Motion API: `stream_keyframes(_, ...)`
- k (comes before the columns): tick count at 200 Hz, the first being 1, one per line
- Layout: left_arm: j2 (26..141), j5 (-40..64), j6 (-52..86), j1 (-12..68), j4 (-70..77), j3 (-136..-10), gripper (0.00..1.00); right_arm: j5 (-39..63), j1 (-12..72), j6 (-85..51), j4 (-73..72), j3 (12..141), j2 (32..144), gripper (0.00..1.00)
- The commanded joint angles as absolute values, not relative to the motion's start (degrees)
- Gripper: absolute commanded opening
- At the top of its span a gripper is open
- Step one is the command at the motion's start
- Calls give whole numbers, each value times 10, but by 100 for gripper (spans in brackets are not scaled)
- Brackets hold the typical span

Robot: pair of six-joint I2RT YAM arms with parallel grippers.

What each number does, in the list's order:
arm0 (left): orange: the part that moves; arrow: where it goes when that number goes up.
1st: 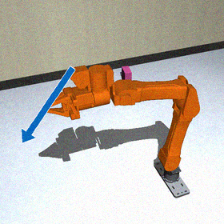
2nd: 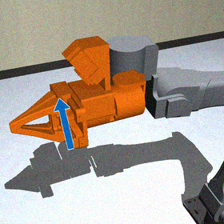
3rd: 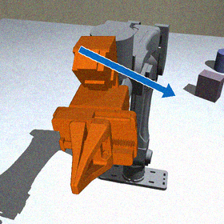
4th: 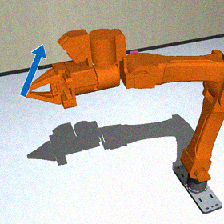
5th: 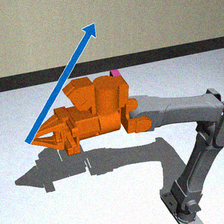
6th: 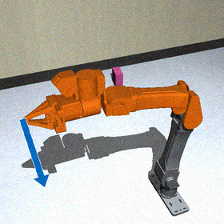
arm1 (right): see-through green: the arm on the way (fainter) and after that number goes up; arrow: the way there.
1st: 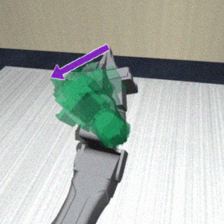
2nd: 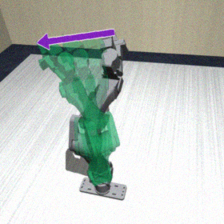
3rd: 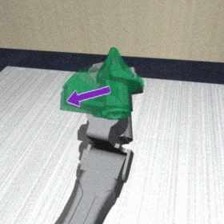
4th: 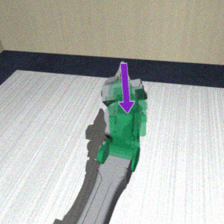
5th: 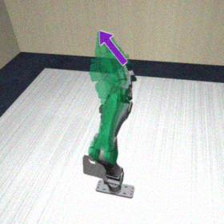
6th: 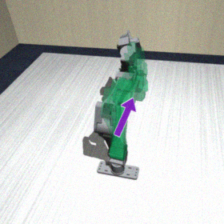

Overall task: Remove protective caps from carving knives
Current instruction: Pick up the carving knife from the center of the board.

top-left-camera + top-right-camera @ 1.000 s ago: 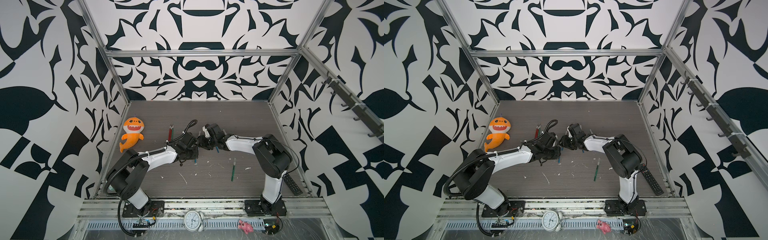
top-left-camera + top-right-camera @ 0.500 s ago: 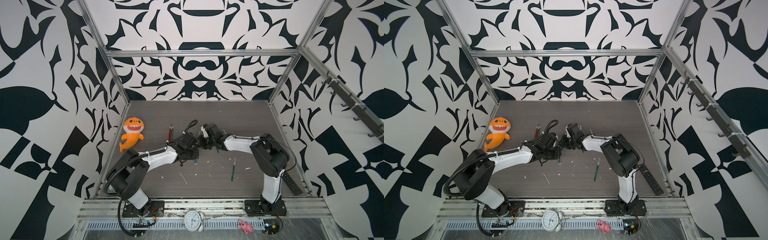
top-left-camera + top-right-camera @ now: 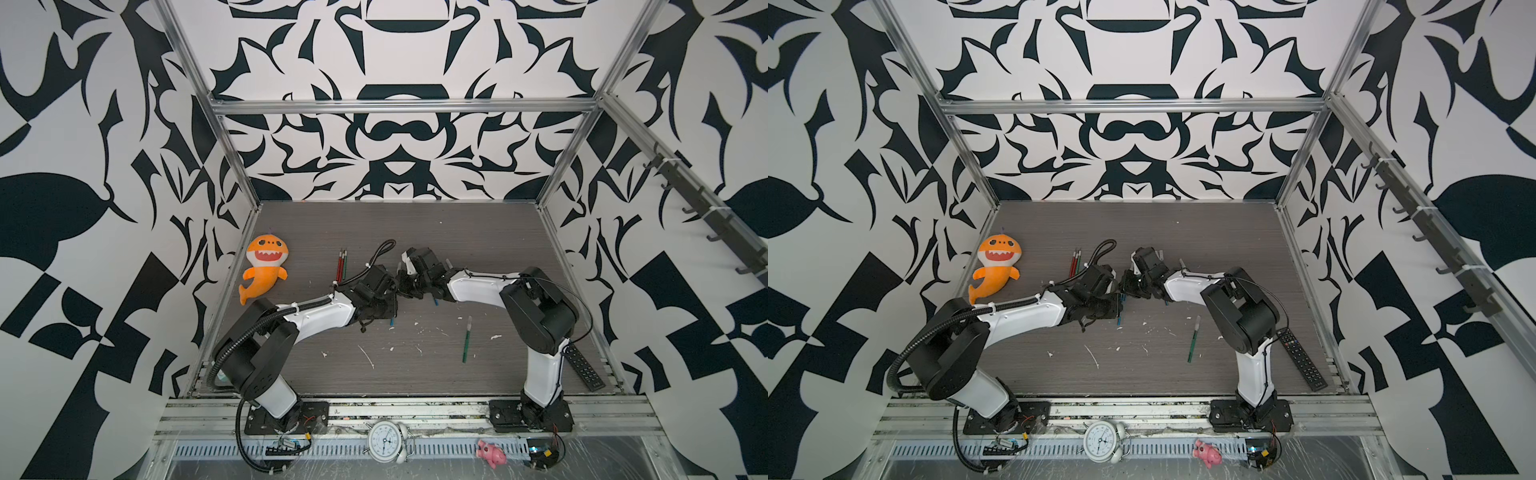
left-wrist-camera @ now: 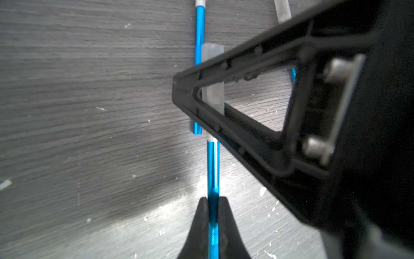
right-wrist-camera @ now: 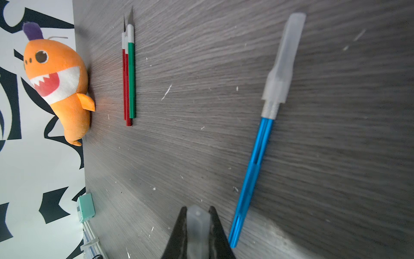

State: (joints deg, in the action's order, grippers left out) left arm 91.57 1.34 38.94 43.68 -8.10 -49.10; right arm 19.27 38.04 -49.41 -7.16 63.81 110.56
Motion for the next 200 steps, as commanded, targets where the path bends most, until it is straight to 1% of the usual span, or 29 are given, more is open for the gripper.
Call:
stream_keyframes(1, 902, 11, 378, 440, -82, -489, 0, 174, 384, -487, -71, 644, 1078, 0)
stream_keyframes(6, 901, 12, 375, 440, -84, -490, 0, 174, 384, -487, -70, 645, 1076, 0)
stream_keyframes(9, 900, 12, 374, 439, -86, -492, 2, 174, 384, -487, -70, 645, 1075, 0)
stream_keyframes(36, 892, 9, 364, 440, -94, -496, 25, 173, 384, -484, -62, 648, 1067, 0)
stream_keyframes(56, 889, 12, 356, 439, -98, -499, 39, 173, 384, -484, -60, 646, 1054, 0)
stream_keyframes(78, 889, 14, 344, 439, -104, -501, 47, 173, 384, -483, -52, 647, 1038, 0)
stream_keyframes(92, 886, 14, 337, 439, -104, -499, 49, 174, 383, -483, -43, 649, 1029, 0)
stream_keyframes(117, 885, 24, 330, 440, -98, -498, 49, 175, 382, -486, -33, 650, 1010, 0)
stream_keyframes(158, 874, 24, 325, 439, -100, -502, 45, 176, 382, -476, -14, 653, 1006, 0)
stream_keyframes(200, 869, 50, 324, 439, -96, -506, 40, 179, 382, -472, -12, 655, 1018, 0)
